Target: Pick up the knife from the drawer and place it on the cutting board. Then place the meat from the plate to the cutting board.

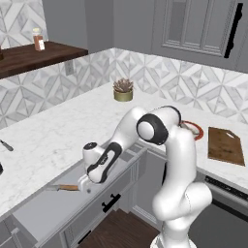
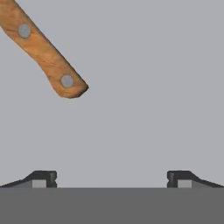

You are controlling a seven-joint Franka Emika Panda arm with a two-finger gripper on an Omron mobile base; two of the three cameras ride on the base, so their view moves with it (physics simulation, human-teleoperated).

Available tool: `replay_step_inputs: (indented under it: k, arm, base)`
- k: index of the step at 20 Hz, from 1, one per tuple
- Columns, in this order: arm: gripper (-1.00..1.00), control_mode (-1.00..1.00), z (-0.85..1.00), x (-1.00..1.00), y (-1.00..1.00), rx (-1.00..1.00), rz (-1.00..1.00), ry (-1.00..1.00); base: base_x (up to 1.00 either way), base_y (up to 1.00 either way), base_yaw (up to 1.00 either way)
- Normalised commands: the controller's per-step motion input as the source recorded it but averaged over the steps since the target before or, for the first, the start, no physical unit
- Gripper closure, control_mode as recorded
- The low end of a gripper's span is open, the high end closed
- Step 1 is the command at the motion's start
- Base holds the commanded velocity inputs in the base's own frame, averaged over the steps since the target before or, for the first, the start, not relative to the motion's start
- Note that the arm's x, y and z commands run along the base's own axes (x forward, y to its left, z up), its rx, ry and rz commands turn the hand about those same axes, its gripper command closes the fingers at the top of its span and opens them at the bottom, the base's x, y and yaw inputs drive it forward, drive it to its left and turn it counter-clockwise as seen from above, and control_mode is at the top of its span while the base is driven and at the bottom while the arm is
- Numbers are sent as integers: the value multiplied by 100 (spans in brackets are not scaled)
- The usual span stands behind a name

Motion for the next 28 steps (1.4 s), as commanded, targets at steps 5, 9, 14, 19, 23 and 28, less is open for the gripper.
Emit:
replay_step_inputs:
  k: [5, 9, 14, 19, 23, 28]
  arm:
    - [-100, -100, -19, -21, -2, 0, 2, 9]
    - [-100, -100, 3, -67, -2, 0, 0, 17]
    - [-100, -100, 18, -77, -30, 0, 0, 21]
    - [-100, -100, 27, -100, -65, 0, 0, 9]
    - [-100, -100, 36, -100, -70, 0, 0, 2]
    - [-100, -100, 39, -100, -69, 0, 0, 1]
  base:
    - [0, 0, 0]
    - [0, 0, 0]
    - [0, 0, 0]
    - [0, 0, 0]
    - [0, 0, 0]
    - [0, 0, 0]
